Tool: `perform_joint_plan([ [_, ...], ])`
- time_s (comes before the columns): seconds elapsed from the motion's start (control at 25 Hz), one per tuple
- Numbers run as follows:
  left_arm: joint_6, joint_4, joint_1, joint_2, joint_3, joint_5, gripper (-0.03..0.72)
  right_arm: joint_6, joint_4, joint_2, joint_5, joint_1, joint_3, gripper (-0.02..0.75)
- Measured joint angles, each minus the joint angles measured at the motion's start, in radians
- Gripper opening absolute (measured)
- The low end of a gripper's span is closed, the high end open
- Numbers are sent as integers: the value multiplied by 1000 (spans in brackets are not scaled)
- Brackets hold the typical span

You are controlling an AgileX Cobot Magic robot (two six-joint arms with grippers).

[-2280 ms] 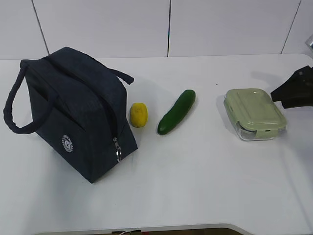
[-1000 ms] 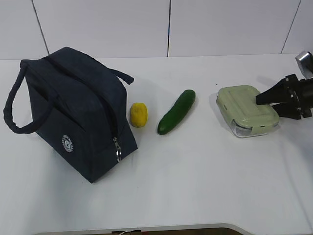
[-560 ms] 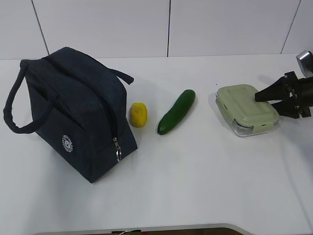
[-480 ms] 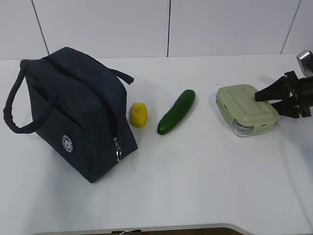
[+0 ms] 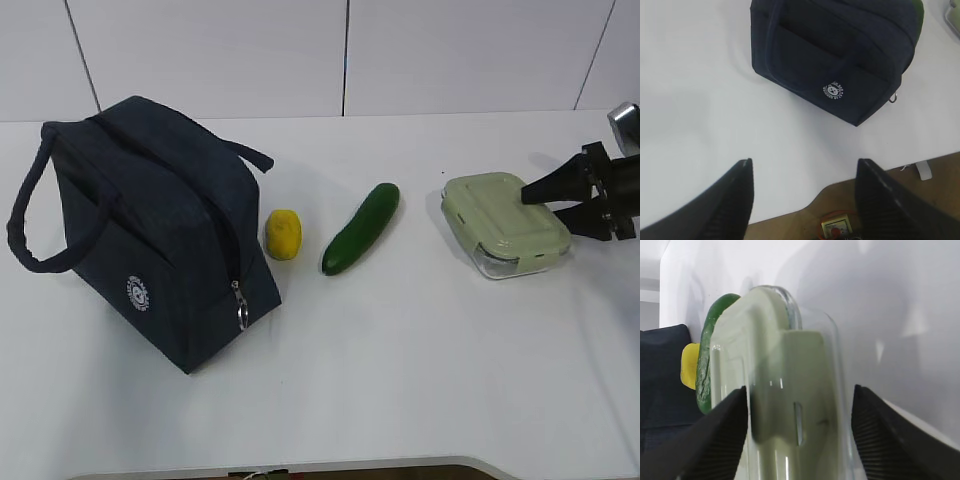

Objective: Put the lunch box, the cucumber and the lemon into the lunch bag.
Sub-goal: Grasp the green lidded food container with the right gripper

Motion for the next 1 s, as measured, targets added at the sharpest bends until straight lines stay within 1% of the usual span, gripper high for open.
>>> perform_joint_plan([
  [1.0,0,0,0,0,0,0,469,9,2,0,-1,12,0,514],
])
